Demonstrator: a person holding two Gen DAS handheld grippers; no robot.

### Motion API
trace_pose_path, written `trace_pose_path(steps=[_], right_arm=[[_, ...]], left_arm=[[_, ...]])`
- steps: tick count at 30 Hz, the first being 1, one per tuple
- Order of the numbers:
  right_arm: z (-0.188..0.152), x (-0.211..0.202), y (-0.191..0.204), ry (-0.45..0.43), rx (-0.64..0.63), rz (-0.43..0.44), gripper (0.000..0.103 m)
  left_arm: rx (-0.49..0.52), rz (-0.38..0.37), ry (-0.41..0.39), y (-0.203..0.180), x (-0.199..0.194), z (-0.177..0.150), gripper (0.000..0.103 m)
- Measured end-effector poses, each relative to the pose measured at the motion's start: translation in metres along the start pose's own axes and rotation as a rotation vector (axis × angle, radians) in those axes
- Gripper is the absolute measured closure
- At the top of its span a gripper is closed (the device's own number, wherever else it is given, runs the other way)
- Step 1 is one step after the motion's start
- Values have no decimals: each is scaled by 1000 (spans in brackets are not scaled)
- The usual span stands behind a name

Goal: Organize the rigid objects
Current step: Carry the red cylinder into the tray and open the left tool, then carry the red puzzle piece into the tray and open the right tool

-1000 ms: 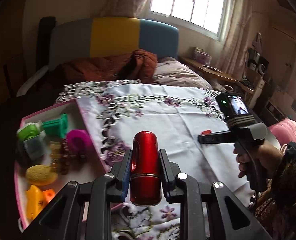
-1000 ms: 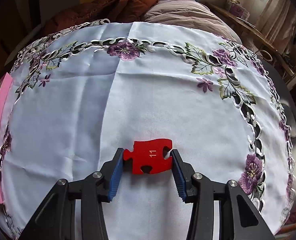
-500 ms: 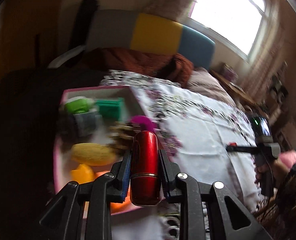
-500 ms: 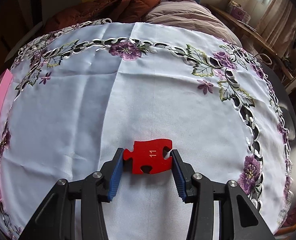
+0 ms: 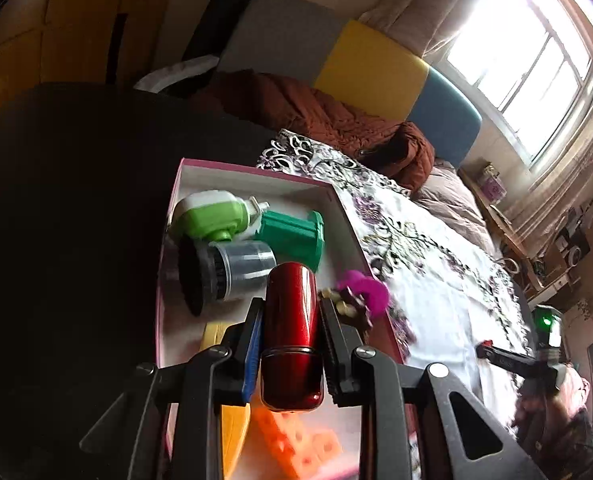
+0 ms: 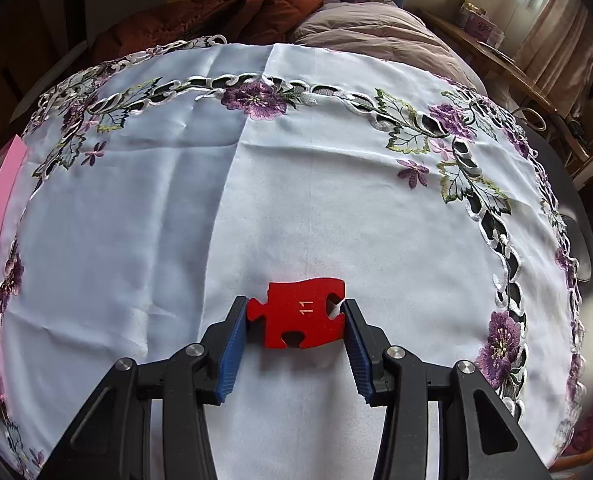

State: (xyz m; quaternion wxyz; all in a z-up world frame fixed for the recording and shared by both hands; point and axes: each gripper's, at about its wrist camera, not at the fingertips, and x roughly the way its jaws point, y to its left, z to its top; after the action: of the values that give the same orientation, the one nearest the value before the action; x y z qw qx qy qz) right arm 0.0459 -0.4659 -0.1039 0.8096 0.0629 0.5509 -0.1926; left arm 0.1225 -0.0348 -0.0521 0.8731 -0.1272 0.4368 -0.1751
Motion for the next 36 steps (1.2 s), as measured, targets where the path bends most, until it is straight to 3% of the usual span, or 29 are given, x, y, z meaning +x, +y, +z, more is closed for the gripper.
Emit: trace_pose_path(steps=[5, 10, 19, 25, 32, 36], right_arm=[[0, 0, 0, 0, 0, 0, 56], [0, 0, 2, 0, -5, -4, 57], [1, -12, 13, -54, -55, -25, 57], [-2, -50, 49, -166, -131, 144, 57], [-22, -107, 155, -249, -348, 397, 57], [-38, -124, 212, -262, -474, 477, 57]], left_arm=[[-10, 41, 50, 6, 22, 5, 75], [19, 73, 7, 5, 2, -4, 70], [91, 208, -68, 2, -40, -30, 70], [111, 256, -88, 4, -56, -39, 70], [103, 279, -118, 6, -69, -42, 70], [100, 288, -137, 9, -77, -42, 69]])
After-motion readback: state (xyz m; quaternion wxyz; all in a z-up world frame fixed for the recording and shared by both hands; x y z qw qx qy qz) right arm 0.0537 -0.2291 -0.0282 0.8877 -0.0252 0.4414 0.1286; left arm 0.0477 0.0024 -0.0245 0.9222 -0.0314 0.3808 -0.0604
